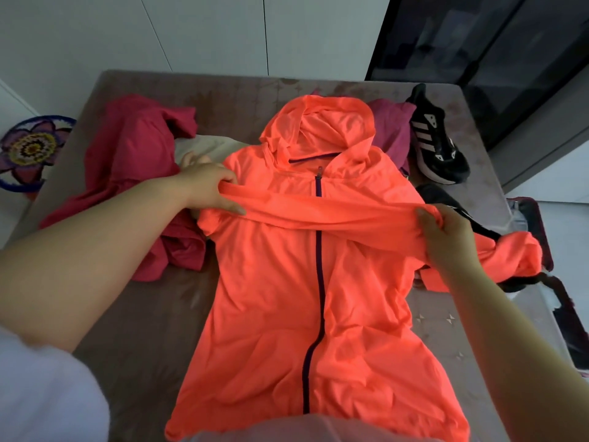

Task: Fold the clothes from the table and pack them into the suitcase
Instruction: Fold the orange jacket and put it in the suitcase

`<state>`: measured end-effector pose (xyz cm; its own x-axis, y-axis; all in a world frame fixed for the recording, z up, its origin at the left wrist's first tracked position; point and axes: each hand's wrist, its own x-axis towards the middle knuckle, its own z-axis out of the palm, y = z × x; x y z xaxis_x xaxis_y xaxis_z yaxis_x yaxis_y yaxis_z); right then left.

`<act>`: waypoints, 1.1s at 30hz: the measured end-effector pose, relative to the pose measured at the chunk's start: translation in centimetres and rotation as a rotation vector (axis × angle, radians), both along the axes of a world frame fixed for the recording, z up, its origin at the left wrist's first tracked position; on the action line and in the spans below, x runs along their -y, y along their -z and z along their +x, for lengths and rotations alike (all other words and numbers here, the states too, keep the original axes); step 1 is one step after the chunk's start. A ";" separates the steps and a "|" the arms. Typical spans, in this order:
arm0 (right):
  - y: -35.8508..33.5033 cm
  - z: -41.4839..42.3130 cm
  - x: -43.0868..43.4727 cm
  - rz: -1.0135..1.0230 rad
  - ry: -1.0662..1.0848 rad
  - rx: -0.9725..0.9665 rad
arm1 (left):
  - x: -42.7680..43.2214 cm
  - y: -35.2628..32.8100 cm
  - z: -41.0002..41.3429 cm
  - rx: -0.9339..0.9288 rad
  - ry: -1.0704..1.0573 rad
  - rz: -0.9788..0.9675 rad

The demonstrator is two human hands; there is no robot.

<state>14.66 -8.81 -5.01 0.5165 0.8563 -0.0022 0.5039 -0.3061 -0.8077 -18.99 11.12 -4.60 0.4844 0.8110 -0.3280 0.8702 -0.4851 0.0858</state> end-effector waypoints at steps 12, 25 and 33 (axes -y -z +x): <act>-0.1 1.6 -0.3 -0.039 0.141 -0.159 | -0.8 -1.0 -1.0 0.456 -0.124 -0.123; 2.2 2.2 -3.2 -0.066 0.178 0.123 | 1.1 0.8 0.6 0.100 -0.251 0.436; 3.5 0.4 -0.8 0.008 -0.235 0.556 | 9.5 5.0 3.9 0.113 0.144 0.212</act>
<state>15.03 -7.98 -8.51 0.2353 0.9466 0.2205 0.9048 -0.1306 -0.4053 -15.08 1.66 -9.65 0.6237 0.7758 -0.0954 0.7816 -0.6207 0.0622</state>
